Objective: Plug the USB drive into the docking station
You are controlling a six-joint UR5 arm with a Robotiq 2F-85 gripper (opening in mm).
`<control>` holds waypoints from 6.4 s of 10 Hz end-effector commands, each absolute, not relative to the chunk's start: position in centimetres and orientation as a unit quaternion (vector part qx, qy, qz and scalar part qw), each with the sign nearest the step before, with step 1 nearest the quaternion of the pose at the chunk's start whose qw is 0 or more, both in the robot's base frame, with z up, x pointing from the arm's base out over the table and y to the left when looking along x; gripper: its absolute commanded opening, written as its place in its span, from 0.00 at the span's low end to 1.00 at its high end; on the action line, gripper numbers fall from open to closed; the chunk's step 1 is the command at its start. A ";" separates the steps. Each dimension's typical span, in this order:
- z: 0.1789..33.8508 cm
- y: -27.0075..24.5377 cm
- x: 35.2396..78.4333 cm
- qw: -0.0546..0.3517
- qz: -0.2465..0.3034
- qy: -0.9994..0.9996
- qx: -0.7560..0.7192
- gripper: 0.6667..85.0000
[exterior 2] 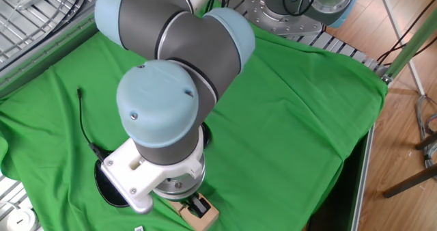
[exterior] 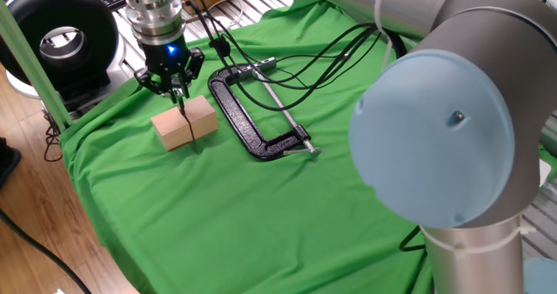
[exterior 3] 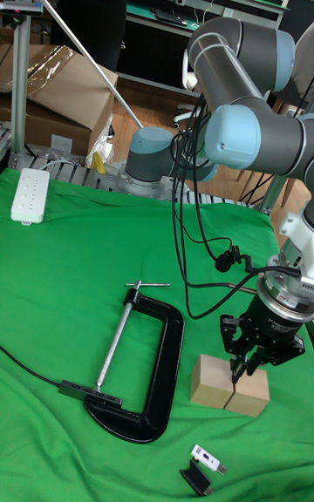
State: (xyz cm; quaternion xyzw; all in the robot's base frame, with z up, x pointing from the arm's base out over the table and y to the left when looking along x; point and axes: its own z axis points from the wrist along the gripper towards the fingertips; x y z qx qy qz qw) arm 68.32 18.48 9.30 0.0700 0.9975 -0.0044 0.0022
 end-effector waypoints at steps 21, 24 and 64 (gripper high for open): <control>7.2 18.6 68.3 0.011 0.019 0.997 0.068 0.33; 7.1 18.7 68.3 0.011 0.020 0.997 0.069 0.33; 15.5 15.8 67.5 -0.005 0.017 1.000 -0.017 0.01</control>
